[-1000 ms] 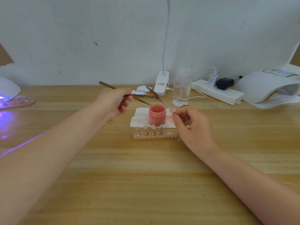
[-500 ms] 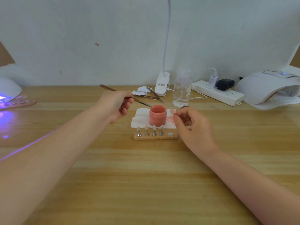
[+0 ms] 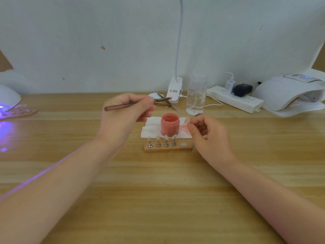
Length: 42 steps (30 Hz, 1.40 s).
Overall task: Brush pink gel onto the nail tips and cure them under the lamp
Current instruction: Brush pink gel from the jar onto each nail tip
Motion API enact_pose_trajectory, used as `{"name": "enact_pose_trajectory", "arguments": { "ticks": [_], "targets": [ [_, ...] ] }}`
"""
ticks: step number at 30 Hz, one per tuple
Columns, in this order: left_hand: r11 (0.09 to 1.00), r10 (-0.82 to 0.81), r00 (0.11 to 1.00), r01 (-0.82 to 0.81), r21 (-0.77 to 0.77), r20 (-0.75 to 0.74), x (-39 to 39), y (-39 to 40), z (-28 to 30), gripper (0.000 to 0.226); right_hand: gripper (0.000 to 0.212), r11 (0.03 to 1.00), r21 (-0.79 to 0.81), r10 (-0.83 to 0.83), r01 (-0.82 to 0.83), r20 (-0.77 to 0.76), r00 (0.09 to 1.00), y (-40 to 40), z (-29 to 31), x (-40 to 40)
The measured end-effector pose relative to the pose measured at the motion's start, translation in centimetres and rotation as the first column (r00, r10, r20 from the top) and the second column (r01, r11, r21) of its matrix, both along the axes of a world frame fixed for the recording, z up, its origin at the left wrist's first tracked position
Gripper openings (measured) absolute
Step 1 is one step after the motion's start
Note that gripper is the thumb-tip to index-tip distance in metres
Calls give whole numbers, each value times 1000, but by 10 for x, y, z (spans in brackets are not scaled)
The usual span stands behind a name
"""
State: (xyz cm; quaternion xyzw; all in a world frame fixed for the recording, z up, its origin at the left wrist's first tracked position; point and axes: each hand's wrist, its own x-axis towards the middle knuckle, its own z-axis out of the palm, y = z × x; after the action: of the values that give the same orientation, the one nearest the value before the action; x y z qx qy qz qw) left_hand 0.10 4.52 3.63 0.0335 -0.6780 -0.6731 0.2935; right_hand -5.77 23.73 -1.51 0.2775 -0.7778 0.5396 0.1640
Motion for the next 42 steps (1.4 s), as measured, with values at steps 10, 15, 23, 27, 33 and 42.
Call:
{"name": "enact_pose_trajectory", "arguments": {
  "ticks": [10, 15, 23, 27, 33, 42],
  "targets": [
    [802, -44, 968, -115, -587, -248, 29, 41, -27, 19, 9, 999, -31, -25, 25, 3, 1000, -1, 0, -1],
    [709, -61, 950, -175, -683, -306, 25, 41, -38, 8, 10, 999, -34, -24, 24, -18, 1000, -1, 0, 0],
    [681, -56, 950, -190, -707, -308, 22, 39, -42, 6, 11, 999, -34, -15, 15, -13, 1000, -1, 1, 1],
    [679, -71, 951, -176, -713, -302, 23, 40, -42, 11, 7, 999, -35, -6, 5, -14, 1000, -1, 2, 3],
    [672, -80, 951, -169, -721, -298, 23, 39, -42, 14, 6, 999, -41, -4, 4, -1, 1000, -1, 2, 2],
    [687, -126, 928, -172, -706, -349, 28, 35, -44, 14, 9, 998, -51, -34, 35, 5, 999, -1, 0, -1]
  ]
}}
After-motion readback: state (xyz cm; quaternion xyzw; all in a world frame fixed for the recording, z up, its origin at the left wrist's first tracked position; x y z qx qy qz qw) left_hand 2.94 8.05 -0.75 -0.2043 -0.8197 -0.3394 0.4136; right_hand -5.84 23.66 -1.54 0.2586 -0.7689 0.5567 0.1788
